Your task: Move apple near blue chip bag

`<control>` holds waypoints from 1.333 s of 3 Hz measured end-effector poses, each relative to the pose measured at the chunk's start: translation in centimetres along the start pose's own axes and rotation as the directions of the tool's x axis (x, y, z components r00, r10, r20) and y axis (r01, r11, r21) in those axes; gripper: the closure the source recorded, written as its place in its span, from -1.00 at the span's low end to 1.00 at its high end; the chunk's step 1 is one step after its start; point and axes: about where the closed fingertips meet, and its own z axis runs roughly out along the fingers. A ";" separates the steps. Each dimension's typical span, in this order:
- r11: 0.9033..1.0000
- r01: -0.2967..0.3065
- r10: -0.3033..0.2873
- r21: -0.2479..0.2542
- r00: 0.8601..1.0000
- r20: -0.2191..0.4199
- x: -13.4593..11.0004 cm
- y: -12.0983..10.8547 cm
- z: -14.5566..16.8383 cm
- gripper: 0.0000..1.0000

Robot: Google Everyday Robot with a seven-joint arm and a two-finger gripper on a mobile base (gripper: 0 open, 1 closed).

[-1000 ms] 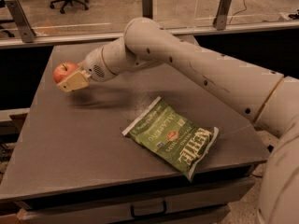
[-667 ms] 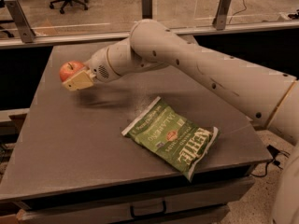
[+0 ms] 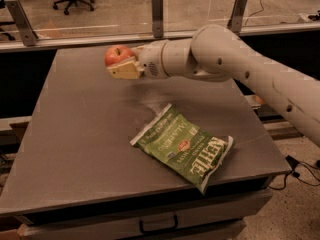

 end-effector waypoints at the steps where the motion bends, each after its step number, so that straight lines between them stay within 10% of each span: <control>1: 0.996 0.014 -0.017 0.091 0.999 0.038 0.3 -5.3 -4.2 1.00; 2: 0.991 -0.001 -0.004 0.135 0.999 0.037 2.0 -9.8 -6.5 1.00; 4: 0.981 -0.056 0.068 0.186 0.996 -0.059 6.2 -14.1 -8.8 0.16</control>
Offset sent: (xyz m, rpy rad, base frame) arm 0.0934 -0.1670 -0.0027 0.0194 -0.0541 -0.1915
